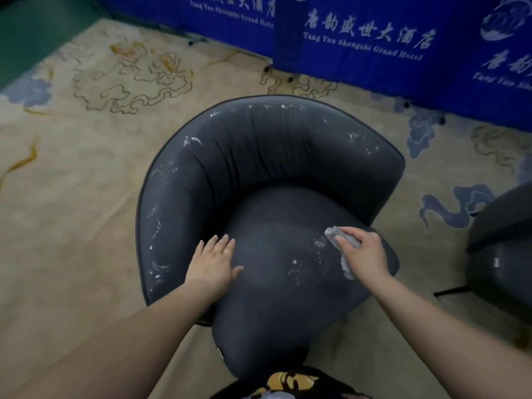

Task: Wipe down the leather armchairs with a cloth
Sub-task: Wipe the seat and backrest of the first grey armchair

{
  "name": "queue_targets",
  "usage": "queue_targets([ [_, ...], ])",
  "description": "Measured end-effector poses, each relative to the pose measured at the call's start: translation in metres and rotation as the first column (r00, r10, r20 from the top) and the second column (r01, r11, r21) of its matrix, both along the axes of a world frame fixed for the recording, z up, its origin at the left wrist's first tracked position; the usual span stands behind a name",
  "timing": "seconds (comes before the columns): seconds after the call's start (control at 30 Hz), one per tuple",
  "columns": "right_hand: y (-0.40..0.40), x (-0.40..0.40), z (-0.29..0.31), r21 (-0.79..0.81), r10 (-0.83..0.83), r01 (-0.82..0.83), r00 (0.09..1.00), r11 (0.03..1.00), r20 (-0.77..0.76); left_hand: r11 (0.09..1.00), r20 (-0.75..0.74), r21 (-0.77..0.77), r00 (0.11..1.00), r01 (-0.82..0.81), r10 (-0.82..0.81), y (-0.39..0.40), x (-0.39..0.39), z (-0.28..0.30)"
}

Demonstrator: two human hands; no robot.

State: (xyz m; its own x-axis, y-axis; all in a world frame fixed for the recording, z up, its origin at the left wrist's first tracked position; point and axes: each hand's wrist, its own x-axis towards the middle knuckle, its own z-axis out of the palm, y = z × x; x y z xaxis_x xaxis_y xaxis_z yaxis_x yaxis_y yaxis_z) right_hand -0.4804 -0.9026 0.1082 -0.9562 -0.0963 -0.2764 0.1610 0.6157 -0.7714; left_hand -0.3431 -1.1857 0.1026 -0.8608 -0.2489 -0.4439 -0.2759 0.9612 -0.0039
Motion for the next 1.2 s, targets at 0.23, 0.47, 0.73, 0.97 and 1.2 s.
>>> queue_targets([
  [0.23,0.027,0.028,-0.020,-0.014,-0.023,0.023,1.000,1.000,0.016,0.999,-0.014,0.028,0.999,-0.041,0.041,0.022,0.041,-0.033],
  [0.47,0.036,0.041,-0.031,-0.034,0.027,-0.027,1.000,0.999,0.001,0.994,0.021,-0.010,0.994,-0.105,0.105,0.044,0.078,-0.047],
  [0.73,0.042,0.004,-0.059,-0.069,0.196,-0.191,0.979,0.979,0.061,0.983,0.035,0.020,0.982,-0.184,0.183,0.078,0.067,-0.075],
  [0.97,0.053,-0.028,-0.117,-0.046,0.272,-0.270,0.960,0.962,0.064,0.961,0.008,0.033,0.961,-0.276,0.276,0.096,0.037,-0.125],
  [1.2,0.020,-0.017,-0.192,-0.087,0.326,-0.320,0.942,0.943,0.076,0.955,0.022,0.061,0.957,-0.290,0.289,0.085,0.032,-0.191],
])
